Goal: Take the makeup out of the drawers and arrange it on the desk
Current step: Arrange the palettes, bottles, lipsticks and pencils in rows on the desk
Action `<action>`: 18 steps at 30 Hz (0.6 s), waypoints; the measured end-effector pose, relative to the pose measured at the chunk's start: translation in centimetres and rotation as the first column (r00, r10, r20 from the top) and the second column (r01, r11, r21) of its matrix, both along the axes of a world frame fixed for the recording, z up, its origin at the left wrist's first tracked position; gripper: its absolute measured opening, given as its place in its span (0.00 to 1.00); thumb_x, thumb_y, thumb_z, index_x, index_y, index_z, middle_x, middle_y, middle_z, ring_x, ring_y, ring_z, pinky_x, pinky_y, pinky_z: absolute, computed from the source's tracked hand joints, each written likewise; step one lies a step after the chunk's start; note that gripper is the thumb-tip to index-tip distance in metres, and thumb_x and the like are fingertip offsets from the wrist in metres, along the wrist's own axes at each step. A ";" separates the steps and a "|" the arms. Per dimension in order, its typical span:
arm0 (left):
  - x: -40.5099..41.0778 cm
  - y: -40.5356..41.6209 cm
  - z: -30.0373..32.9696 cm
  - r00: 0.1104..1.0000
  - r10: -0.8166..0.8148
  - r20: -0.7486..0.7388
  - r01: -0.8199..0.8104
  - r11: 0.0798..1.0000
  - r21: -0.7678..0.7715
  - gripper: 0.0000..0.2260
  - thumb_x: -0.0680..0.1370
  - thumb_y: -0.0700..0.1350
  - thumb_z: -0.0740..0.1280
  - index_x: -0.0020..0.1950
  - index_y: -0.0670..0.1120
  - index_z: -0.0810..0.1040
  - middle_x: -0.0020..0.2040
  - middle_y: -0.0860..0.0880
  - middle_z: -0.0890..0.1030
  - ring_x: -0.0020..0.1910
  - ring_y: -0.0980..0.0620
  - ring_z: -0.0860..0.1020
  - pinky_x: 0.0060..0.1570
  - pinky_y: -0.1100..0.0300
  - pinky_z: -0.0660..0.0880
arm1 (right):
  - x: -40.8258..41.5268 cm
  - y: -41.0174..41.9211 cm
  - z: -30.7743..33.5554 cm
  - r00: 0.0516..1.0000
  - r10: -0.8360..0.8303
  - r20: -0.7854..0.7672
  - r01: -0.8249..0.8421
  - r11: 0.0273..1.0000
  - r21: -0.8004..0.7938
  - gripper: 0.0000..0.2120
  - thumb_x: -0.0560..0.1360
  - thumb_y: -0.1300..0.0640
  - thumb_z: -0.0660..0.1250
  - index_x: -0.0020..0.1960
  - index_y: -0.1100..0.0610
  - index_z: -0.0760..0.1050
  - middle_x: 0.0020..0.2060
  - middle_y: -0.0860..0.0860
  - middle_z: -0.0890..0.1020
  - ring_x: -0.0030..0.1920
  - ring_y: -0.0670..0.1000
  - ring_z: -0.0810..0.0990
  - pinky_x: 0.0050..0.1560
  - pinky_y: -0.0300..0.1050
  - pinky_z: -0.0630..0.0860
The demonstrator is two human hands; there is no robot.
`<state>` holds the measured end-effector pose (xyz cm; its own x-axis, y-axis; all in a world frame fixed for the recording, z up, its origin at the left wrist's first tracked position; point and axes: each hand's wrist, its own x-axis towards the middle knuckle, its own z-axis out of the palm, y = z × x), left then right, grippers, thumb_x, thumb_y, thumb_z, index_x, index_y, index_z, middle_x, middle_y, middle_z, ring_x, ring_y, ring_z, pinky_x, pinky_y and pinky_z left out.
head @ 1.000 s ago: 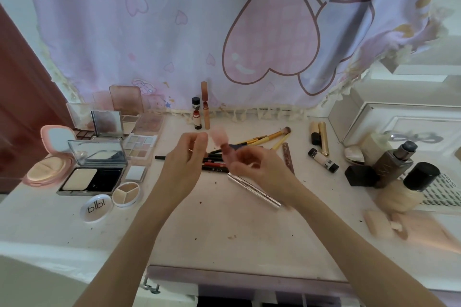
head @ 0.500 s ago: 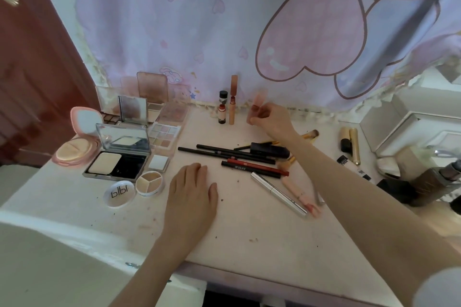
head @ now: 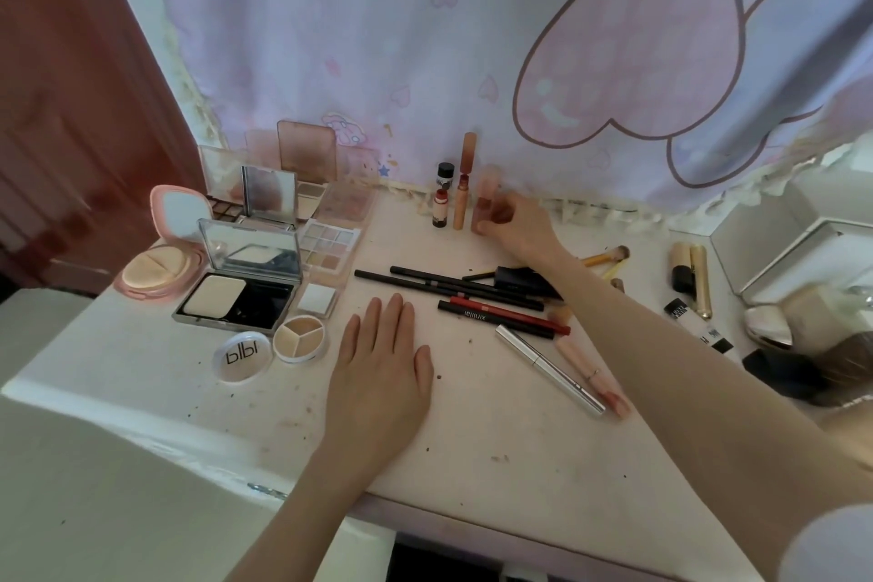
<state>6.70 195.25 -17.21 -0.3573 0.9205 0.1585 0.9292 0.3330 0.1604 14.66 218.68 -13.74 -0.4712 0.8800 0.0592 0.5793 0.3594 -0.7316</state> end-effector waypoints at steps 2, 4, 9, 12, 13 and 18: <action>0.0 0.0 -0.1 1.000 0.002 -0.007 -0.002 1.000 -0.005 0.27 0.77 0.53 0.38 0.76 0.46 0.47 0.77 0.48 0.48 0.75 0.49 0.45 0.71 0.55 0.37 | 0.0 0.0 0.1 1.000 0.007 0.026 -0.006 1.000 -0.018 0.15 0.71 0.55 0.71 0.56 0.59 0.74 0.51 0.53 0.80 0.52 0.52 0.77 0.52 0.41 0.69; -0.1 0.0 -0.2 1.000 0.001 -0.006 -0.001 1.000 -0.004 0.26 0.79 0.52 0.40 0.76 0.45 0.47 0.77 0.48 0.49 0.75 0.49 0.46 0.71 0.55 0.38 | 0.2 -0.2 0.3 0.999 0.006 0.039 -0.004 0.999 -0.053 0.19 0.72 0.55 0.70 0.60 0.60 0.73 0.54 0.54 0.79 0.56 0.53 0.76 0.54 0.41 0.69; -0.2 0.0 -0.1 1.000 -0.007 0.015 0.006 1.000 0.017 0.26 0.79 0.52 0.40 0.76 0.45 0.51 0.77 0.47 0.52 0.75 0.49 0.48 0.72 0.54 0.42 | 2.5 -2.1 2.5 0.998 -0.051 -0.046 0.048 0.997 -0.057 0.21 0.74 0.58 0.67 0.65 0.61 0.69 0.60 0.55 0.76 0.58 0.52 0.75 0.60 0.42 0.70; -0.3 0.0 -0.3 1.000 -0.013 0.027 0.012 1.000 0.024 0.24 0.80 0.51 0.45 0.76 0.45 0.51 0.77 0.48 0.51 0.75 0.49 0.48 0.72 0.54 0.41 | 5.9 -4.6 4.2 0.997 -0.021 -0.071 0.020 1.000 -0.015 0.12 0.75 0.57 0.66 0.59 0.57 0.76 0.52 0.50 0.80 0.51 0.47 0.79 0.57 0.43 0.75; -0.3 -0.1 -0.3 0.999 -0.013 0.035 0.012 0.999 0.029 0.24 0.80 0.51 0.44 0.76 0.45 0.52 0.76 0.48 0.52 0.75 0.49 0.48 0.72 0.54 0.42 | 7.3 -5.6 4.6 0.999 -0.008 -0.053 0.008 1.000 -0.002 0.09 0.75 0.57 0.66 0.55 0.55 0.77 0.47 0.47 0.81 0.47 0.44 0.79 0.53 0.37 0.75; -0.5 -0.1 -0.4 0.999 -0.012 0.042 0.010 0.999 0.042 0.24 0.80 0.51 0.47 0.76 0.45 0.52 0.76 0.48 0.53 0.75 0.50 0.49 0.72 0.55 0.43 | 12.4 -10.3 4.5 0.983 -0.049 0.177 0.042 0.998 0.042 0.01 0.74 0.55 0.67 0.45 0.49 0.76 0.42 0.45 0.79 0.43 0.43 0.77 0.40 0.31 0.68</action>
<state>6.19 195.10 -17.59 -0.3544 0.9172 0.1821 0.9249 0.3151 0.2129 27.06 208.42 -9.28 -0.4370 0.8994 0.0113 0.7154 0.3552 -0.6017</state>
